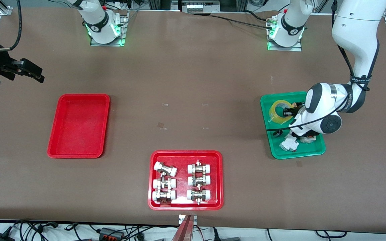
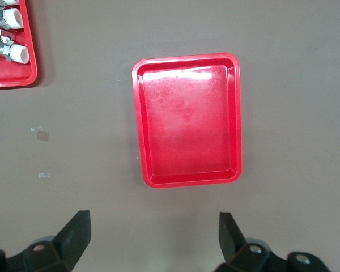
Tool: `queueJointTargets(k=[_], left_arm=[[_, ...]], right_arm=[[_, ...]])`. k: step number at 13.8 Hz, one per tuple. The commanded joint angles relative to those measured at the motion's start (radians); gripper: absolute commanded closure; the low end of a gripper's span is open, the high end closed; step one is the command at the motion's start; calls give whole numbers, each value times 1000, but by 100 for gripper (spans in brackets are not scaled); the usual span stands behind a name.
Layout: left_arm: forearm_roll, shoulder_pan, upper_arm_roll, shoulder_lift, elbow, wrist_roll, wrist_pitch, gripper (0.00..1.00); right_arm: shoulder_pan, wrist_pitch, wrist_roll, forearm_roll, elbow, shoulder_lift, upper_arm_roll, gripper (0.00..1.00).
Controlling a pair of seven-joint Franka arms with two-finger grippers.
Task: Left arm passes tape to right arm into tray
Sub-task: 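Close the left gripper on the tape roll's rim and lift it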
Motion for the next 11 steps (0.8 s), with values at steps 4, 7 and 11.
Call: queueJointTargets(k=[4, 7, 11], left_arm=[[-4, -4, -1, -57, -12, 5, -28, 99], [5, -7, -4, -126, 55, 7, -157, 100], [-5, -2, -27, -250, 164, 8, -349, 100]], right_arm=[[-7, -14, -14, -5, 25, 6, 2, 0], [-5, -9, -12, -5, 21, 4, 2, 0], [6, -14, -12, -7, 20, 4, 8, 0]])
